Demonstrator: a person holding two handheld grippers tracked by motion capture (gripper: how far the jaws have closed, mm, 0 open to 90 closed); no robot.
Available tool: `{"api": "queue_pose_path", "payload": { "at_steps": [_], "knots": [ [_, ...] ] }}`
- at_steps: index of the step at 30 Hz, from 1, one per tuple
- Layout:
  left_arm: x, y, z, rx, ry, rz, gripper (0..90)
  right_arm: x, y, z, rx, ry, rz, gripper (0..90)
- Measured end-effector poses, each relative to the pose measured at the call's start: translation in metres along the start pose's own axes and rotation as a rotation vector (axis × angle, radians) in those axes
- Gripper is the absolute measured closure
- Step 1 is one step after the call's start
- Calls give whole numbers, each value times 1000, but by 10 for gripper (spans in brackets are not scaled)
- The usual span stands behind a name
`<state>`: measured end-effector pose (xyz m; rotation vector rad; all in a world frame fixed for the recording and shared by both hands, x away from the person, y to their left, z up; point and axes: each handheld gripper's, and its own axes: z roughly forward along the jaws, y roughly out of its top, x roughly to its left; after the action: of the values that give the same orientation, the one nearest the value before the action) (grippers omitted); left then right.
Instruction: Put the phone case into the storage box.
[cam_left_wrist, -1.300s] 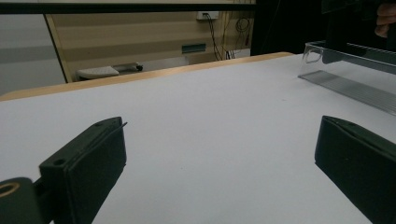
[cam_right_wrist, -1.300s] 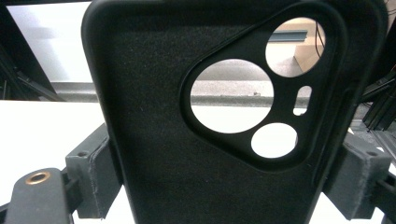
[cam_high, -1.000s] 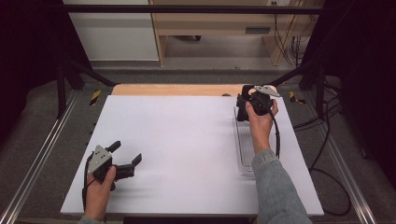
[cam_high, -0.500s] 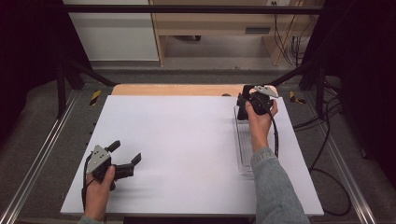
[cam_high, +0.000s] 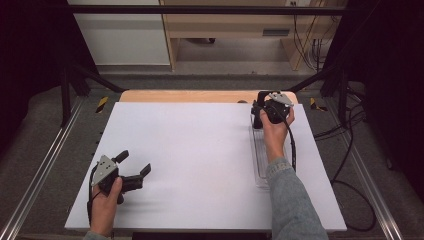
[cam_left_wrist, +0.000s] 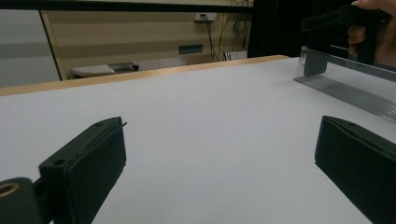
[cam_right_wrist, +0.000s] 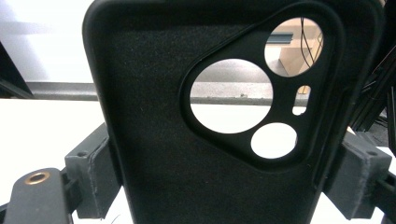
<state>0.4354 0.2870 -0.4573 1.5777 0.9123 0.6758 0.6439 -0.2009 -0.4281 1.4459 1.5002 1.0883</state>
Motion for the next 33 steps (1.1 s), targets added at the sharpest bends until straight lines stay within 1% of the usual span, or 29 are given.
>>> {"api": "queue_pose_path", "payload": {
  "at_steps": [4,7,13,17,22,26,28,31,33],
  "knots": [
    [1,1,-1,-5,6,-2,22,0,-1,0,-1,6,0,134],
    [1,0,-1,-3,3,-1,23,1,-2,0,1,9,0,134],
    [0,0,0,-1,0,3,23,4,-2,0,8,13,-25,133],
    [1,1,-2,-5,7,1,23,5,-4,1,20,14,-19,132],
    [1,1,-1,-3,5,3,23,7,-4,1,23,19,-29,131],
    [0,1,-2,-5,8,9,23,6,-4,0,28,29,-14,129],
    [0,2,-3,-11,9,4,23,5,-4,0,31,42,-8,129],
    [0,1,-2,-6,9,8,23,5,-3,-1,37,46,-16,128],
    [-1,1,-2,0,5,14,23,5,-3,-1,38,43,-7,126]
  ]
}}
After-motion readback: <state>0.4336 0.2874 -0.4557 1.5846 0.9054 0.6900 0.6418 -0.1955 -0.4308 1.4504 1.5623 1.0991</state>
